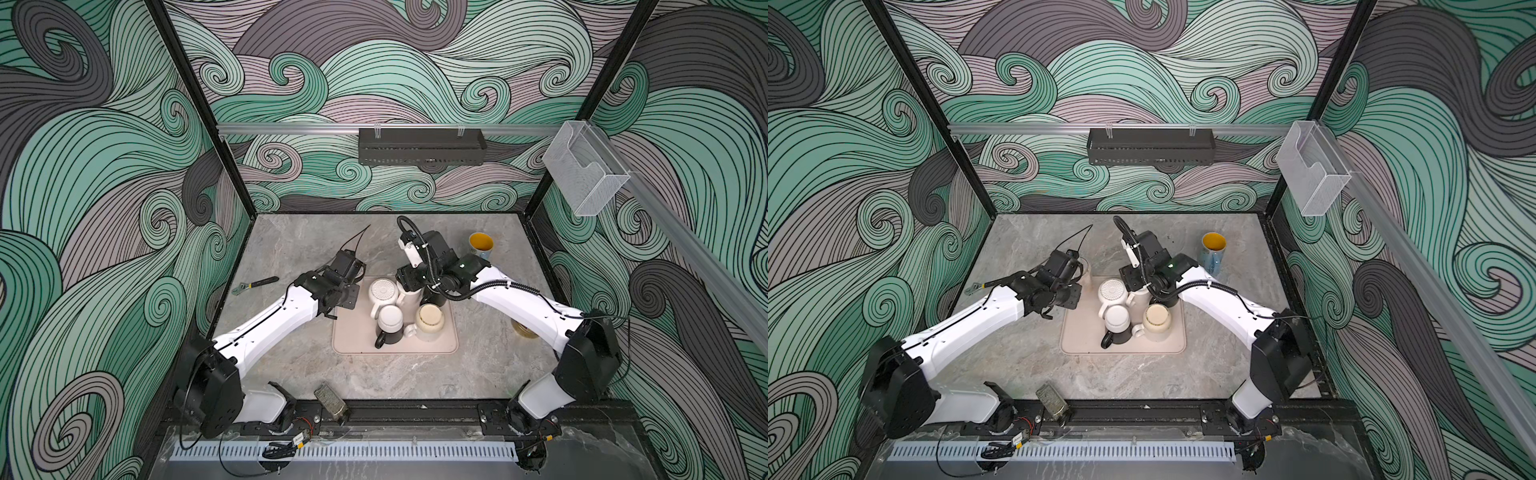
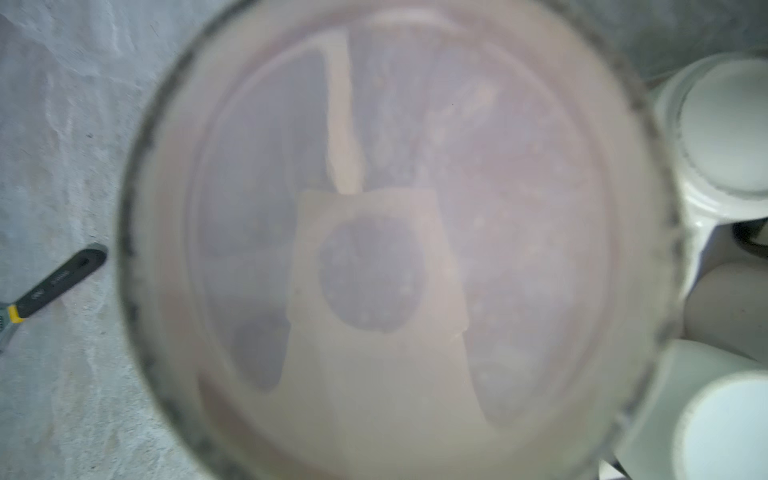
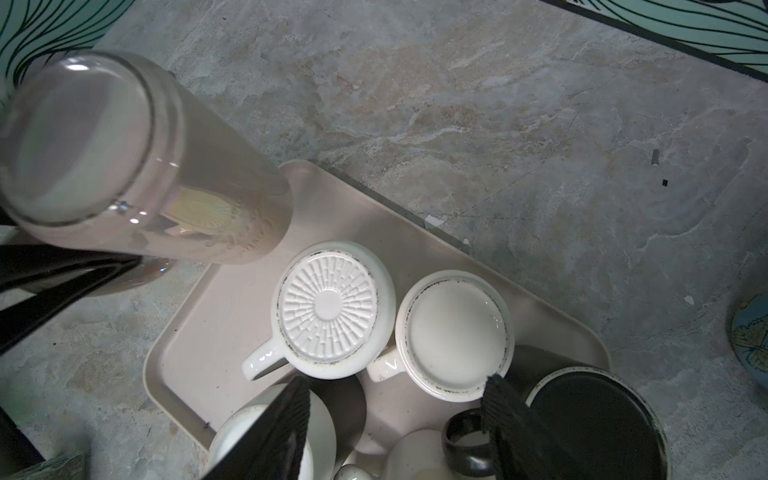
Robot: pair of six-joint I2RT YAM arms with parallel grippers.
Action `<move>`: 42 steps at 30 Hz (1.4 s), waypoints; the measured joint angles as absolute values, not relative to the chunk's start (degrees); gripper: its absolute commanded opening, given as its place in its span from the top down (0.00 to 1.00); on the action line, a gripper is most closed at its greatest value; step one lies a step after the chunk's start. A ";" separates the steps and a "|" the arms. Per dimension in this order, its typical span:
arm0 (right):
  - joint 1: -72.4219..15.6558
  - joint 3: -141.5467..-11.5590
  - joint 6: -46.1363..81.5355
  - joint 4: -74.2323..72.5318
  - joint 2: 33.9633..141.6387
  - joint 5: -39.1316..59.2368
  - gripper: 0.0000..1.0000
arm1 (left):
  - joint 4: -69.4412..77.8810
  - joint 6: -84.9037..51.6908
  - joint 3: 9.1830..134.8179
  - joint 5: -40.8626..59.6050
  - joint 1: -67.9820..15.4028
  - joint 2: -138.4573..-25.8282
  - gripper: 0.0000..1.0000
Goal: Turn the mug right side up
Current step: 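Lift the pink mug with the left gripper and tilt it while the right gripper approaches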
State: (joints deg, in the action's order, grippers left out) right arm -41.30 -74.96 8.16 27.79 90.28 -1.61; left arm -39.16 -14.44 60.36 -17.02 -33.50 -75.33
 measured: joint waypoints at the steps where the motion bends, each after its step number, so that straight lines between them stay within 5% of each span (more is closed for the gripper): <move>1: -41.28 -74.43 8.19 27.29 89.95 -1.69 0.33 | -39.59 -14.44 60.73 -17.32 -33.47 -73.93 1.00; 12: -38.70 -64.62 12.99 13.76 82.30 1.58 0.37 | -30.44 -17.15 59.94 -7.42 -32.62 -52.84 1.00; 25: -33.85 -53.43 27.20 -8.71 73.43 20.14 0.38 | -1.43 -38.46 53.15 18.31 -22.68 -54.28 1.00; 42: -33.12 -50.35 48.58 -32.84 77.38 33.52 0.38 | 21.23 -56.71 47.70 27.07 -20.97 -59.09 1.00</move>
State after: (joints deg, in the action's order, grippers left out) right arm -33.12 -50.35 48.58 -32.84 77.38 33.52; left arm 21.23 -56.71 47.70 27.07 -20.97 -59.09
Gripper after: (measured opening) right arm 0.619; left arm 0.211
